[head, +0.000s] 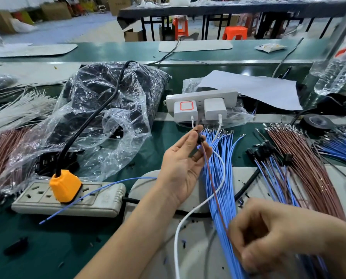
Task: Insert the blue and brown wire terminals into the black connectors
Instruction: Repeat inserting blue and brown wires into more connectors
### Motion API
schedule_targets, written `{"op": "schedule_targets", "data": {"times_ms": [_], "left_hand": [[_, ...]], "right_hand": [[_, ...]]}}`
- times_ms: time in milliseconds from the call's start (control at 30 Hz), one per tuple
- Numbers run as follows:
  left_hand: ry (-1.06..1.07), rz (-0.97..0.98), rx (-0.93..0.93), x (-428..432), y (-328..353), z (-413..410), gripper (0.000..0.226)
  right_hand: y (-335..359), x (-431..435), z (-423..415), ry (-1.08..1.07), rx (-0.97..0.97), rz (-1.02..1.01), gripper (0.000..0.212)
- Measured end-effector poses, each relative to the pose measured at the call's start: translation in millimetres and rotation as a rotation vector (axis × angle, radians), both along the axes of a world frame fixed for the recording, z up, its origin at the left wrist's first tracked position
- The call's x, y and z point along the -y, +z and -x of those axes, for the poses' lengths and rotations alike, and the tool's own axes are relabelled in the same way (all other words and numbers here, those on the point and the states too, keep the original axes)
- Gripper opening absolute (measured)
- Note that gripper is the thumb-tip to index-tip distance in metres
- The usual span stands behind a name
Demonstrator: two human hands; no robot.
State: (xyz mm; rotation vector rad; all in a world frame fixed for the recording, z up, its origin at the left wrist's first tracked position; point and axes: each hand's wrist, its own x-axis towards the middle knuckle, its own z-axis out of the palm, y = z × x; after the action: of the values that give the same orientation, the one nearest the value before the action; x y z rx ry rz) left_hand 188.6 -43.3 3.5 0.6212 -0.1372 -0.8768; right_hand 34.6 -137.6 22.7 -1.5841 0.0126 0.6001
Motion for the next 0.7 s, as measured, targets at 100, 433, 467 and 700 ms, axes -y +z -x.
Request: {"op": "schedule_targets", "data": {"times_ms": [100, 433, 467, 700], "left_hand": [[0.025, 0.01, -0.003, -3, 2, -5, 0.023], [-0.154, -0.05, 0.298, 1, -1, 22, 0.017], [-0.105, -0.05, 0.266, 3, 0, 19, 0.016], [0.256, -0.043, -0.151, -4, 0, -15, 0.014]], "right_hand": [[3, 0, 1, 0.068, -0.054, -0.024, 0.007], [-13, 0, -6, -0.595, 0.156, -0.079, 0.056], [-11, 0, -6, -0.549, 0.129, -0.065, 0.053], [-1, 8, 3, -0.011, -0.185, -0.125, 0.016]]}}
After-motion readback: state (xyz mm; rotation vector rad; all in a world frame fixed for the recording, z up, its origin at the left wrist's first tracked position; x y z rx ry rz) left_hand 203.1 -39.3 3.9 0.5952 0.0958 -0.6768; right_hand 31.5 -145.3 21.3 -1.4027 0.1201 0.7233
